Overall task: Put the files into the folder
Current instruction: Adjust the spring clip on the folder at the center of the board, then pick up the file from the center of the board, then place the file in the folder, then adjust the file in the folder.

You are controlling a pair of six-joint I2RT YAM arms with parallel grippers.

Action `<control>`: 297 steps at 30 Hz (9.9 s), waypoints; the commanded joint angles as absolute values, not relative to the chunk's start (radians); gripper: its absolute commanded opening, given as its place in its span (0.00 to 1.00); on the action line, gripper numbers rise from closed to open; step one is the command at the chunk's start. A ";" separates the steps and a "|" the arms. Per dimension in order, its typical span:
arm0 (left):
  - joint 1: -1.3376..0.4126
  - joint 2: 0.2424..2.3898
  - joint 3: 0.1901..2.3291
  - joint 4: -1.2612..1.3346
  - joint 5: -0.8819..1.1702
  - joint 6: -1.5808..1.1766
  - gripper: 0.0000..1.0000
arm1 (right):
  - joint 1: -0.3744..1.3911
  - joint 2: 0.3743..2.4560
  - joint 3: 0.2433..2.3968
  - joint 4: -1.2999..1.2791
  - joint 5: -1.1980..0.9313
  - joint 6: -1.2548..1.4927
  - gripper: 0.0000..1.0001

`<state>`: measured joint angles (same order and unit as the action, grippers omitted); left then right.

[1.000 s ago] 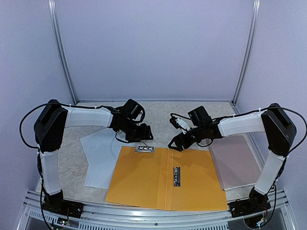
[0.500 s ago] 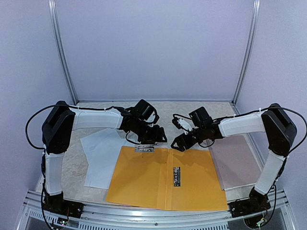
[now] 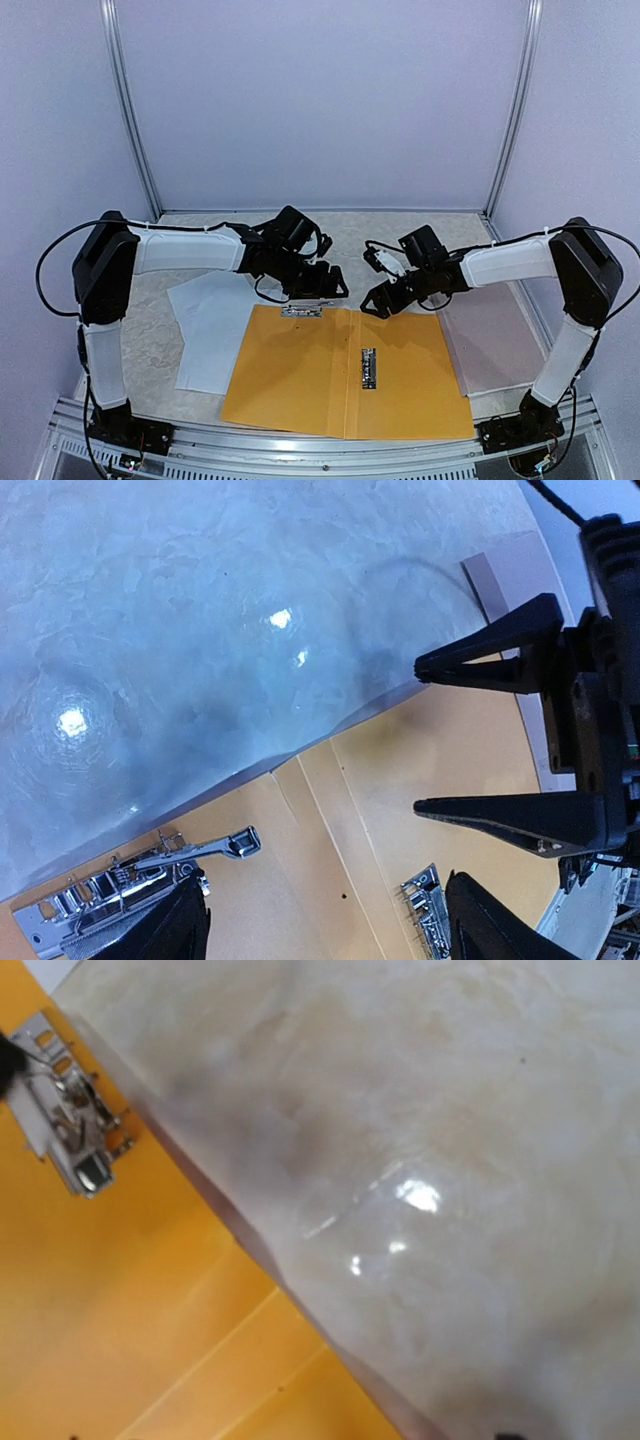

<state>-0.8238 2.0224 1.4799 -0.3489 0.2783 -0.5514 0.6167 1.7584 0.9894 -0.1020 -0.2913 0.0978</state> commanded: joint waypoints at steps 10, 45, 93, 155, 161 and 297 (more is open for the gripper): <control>-0.822 1.651 1.188 -0.343 0.006 -0.564 0.93 | 0.641 1.870 1.181 -0.030 -0.419 0.199 0.63; -0.345 1.318 0.782 -0.595 0.122 -0.761 0.98 | 0.710 2.049 1.319 -0.195 -0.291 0.097 0.39; -0.283 1.675 0.839 -0.370 0.268 -0.620 0.23 | 0.878 2.550 1.935 -0.257 -0.340 0.180 0.48; -0.480 1.111 1.105 -0.889 0.204 -0.605 0.00 | 0.675 2.008 1.571 -0.346 -0.075 0.179 0.84; -0.595 1.141 1.026 -0.827 0.233 -0.600 0.00 | 0.626 1.884 1.448 -0.365 -0.073 0.157 0.85; -0.796 1.731 1.044 -0.525 0.206 -0.342 0.00 | 0.604 1.952 1.134 -0.153 -0.798 0.250 0.00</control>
